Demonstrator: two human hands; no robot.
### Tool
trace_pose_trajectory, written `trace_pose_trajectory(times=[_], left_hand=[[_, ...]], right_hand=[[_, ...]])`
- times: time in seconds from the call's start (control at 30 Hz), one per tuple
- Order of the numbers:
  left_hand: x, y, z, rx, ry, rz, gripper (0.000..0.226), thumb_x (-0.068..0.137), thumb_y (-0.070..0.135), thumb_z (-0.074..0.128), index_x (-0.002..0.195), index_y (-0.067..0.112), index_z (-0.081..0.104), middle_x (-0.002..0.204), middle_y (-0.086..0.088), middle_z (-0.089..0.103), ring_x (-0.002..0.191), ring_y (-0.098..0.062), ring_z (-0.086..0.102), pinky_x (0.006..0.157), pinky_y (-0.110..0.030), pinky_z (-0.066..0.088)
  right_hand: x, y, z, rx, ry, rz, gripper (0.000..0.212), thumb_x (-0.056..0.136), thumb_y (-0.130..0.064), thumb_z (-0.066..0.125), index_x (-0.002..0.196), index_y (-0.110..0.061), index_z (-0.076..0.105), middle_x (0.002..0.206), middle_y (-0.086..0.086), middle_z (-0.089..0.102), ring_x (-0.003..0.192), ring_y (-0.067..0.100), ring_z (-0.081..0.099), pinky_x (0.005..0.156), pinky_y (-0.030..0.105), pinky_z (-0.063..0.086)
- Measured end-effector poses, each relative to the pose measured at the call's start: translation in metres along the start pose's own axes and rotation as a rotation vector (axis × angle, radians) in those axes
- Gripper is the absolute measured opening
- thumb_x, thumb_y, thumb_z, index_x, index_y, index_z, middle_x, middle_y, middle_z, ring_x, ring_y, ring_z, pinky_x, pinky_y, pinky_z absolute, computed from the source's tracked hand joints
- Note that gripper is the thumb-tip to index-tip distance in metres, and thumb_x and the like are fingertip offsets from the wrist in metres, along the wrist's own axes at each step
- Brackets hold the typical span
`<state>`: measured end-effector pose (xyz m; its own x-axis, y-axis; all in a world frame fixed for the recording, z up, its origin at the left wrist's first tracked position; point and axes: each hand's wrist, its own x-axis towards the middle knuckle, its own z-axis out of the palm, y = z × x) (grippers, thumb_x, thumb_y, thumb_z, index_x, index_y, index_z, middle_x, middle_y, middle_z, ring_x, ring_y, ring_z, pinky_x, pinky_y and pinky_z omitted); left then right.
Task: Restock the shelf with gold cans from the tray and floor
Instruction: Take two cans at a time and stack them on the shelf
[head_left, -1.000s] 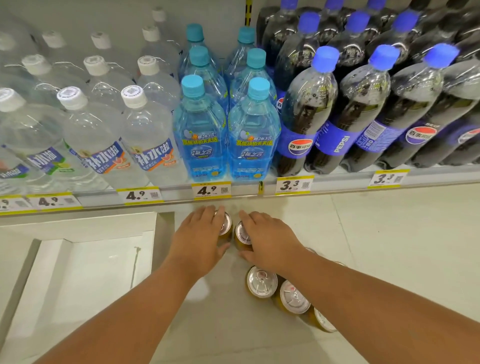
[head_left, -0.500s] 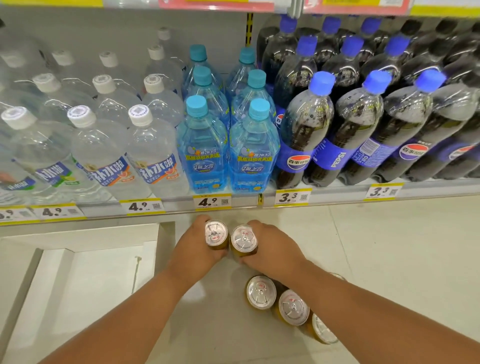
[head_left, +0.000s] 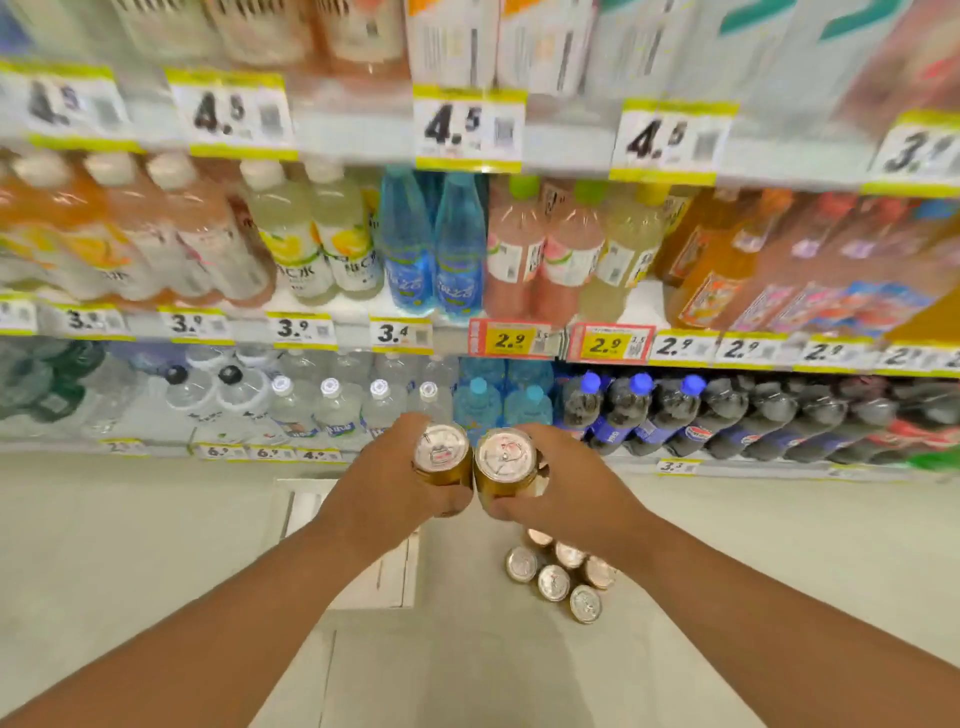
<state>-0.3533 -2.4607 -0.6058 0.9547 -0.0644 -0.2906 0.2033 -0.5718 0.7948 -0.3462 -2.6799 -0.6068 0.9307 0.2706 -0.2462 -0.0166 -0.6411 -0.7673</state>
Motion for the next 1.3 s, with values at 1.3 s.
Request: trace_pose_trajectory(times=[1.3], left_hand=[[-0.129, 0.72, -0.57, 0.233, 0.665, 0.406, 0.087, 0.04, 0.076, 0.082, 0.11, 0.033, 0.056, 0.099, 0.009, 0.069, 0.086, -0.014, 0.068, 0.079, -0.035, 0.056]], right_hand=[[-0.048, -0.71, -0.551, 0.071, 0.373, -0.464, 0.065, 0.058, -0.055, 0.088, 0.112, -0.031, 0.062, 0.099, -0.01, 0.072, 0.082, 0.009, 0.07, 0.065, 0.025, 0.053]])
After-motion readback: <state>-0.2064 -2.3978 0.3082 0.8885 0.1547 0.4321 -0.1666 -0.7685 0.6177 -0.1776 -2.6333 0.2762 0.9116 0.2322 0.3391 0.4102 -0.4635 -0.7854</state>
